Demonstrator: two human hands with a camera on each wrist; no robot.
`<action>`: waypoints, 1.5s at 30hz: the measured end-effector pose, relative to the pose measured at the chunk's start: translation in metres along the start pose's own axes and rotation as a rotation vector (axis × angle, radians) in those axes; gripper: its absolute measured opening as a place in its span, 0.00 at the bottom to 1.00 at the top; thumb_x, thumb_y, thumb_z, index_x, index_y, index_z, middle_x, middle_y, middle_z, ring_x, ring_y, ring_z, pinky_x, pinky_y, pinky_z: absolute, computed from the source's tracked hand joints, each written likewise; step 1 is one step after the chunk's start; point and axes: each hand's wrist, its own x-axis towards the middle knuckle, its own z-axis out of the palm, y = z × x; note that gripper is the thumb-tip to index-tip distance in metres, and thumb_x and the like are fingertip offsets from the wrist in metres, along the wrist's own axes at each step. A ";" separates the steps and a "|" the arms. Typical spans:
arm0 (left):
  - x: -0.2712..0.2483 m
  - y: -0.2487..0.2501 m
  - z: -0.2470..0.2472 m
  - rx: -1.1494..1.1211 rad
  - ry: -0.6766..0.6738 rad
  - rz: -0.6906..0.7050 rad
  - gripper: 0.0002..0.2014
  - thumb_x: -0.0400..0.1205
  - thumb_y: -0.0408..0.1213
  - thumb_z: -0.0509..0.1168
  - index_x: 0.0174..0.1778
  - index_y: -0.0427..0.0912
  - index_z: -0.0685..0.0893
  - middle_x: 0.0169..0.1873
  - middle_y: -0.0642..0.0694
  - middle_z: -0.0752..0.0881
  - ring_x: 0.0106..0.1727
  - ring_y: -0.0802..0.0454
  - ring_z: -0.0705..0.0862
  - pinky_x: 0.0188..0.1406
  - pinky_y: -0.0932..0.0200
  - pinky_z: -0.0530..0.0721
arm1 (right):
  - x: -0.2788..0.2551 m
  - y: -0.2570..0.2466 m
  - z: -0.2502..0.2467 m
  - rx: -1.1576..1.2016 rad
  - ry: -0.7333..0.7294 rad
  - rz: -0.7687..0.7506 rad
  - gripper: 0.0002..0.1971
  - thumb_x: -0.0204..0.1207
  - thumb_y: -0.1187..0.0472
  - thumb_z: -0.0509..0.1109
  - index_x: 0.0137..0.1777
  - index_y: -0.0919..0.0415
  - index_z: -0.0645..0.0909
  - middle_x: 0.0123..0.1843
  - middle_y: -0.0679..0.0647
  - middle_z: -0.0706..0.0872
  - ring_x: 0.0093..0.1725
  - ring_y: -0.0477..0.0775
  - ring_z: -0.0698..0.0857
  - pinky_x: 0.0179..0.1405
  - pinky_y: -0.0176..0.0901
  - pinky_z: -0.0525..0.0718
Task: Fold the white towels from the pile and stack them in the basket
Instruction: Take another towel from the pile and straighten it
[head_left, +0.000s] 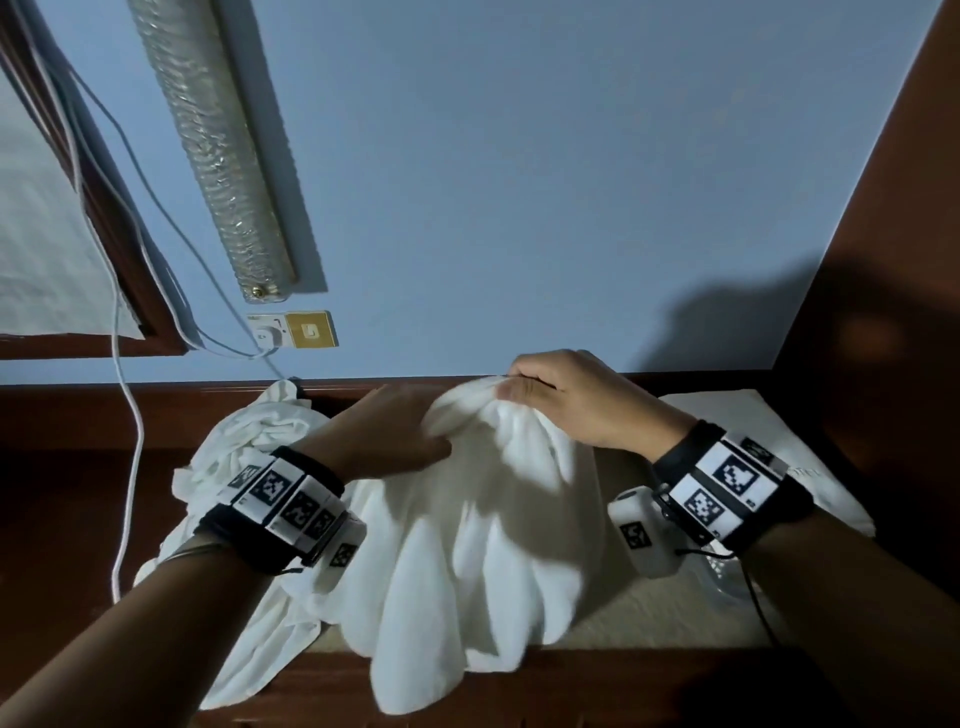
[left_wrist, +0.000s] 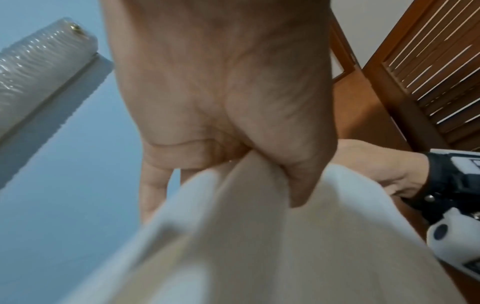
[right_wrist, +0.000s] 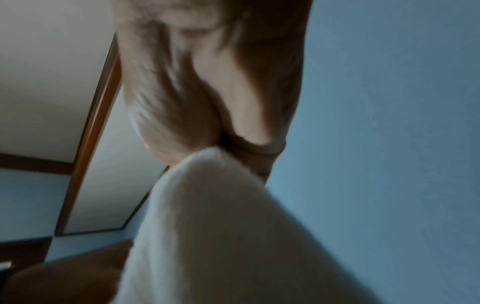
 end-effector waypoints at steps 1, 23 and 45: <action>0.002 0.004 0.000 -0.021 0.063 0.021 0.09 0.75 0.40 0.71 0.50 0.49 0.86 0.37 0.61 0.85 0.40 0.60 0.80 0.40 0.61 0.78 | 0.005 -0.005 0.000 0.027 0.034 -0.012 0.24 0.87 0.44 0.69 0.38 0.64 0.78 0.30 0.53 0.74 0.32 0.43 0.70 0.33 0.37 0.68; 0.012 -0.070 -0.027 -0.038 0.287 -0.156 0.07 0.77 0.41 0.80 0.46 0.48 0.89 0.37 0.47 0.90 0.42 0.45 0.87 0.36 0.64 0.77 | -0.020 0.113 -0.025 -0.369 0.052 0.437 0.20 0.81 0.47 0.76 0.33 0.56 0.76 0.34 0.53 0.83 0.40 0.61 0.84 0.36 0.49 0.74; -0.013 -0.151 -0.004 -0.194 0.105 -0.397 0.16 0.72 0.55 0.80 0.42 0.45 0.91 0.33 0.46 0.90 0.38 0.42 0.88 0.37 0.54 0.79 | -0.065 0.172 -0.082 0.296 0.560 0.433 0.24 0.87 0.47 0.69 0.43 0.71 0.75 0.33 0.56 0.73 0.33 0.53 0.72 0.39 0.52 0.70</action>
